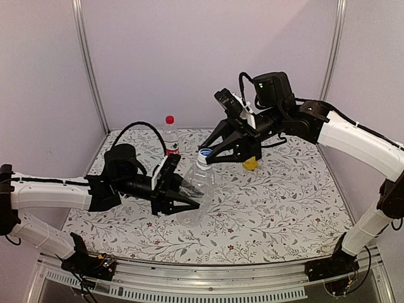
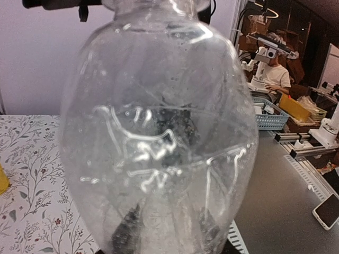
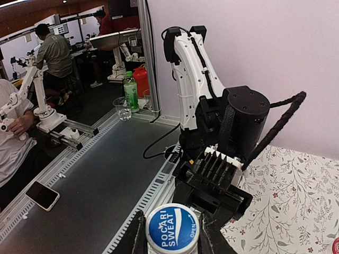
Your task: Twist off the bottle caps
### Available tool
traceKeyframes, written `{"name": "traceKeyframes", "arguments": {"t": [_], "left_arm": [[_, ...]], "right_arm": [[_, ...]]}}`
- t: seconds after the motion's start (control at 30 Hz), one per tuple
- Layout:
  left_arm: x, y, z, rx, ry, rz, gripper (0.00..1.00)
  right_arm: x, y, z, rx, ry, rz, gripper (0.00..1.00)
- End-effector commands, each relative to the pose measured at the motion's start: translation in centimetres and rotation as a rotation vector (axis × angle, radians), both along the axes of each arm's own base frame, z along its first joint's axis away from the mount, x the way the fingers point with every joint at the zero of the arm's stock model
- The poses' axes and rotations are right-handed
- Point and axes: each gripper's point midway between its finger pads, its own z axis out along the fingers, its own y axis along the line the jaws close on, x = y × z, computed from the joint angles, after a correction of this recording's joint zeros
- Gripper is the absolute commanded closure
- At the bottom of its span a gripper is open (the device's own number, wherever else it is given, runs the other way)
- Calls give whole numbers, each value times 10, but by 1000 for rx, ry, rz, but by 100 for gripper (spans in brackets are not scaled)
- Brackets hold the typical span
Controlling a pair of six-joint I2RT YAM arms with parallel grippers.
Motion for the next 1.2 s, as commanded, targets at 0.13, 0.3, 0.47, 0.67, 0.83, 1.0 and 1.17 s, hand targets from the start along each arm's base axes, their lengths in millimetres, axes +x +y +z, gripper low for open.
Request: {"name": "traceKeyframes", "arguments": {"t": [0.13, 0.3, 0.47, 0.67, 0.83, 1.0, 1.17], "left_arm": [[-2, -1, 15, -56, -49, -36, 68], [-6, -1, 10, -43, -18, -82, 68], [-19, -1, 4, -36, 39, -192, 67], [-24, -1, 8, -50, 56, -244, 67], [-13, -5, 11, -47, 47, -186, 68], [25, 4, 9, -33, 22, 75, 68], [71, 28, 14, -8, -21, 428, 67]], "right_arm": [[13, -3, 9, 15, -29, -37, 86], [6, -8, 15, 40, -43, -3, 83], [0, -14, 21, 79, -77, 37, 80], [0, -14, 23, 90, -89, 49, 78], [13, -14, 29, 86, -91, -7, 80], [81, -21, 39, 53, -54, -385, 80], [152, -57, 13, 0, 50, -803, 80]]}}
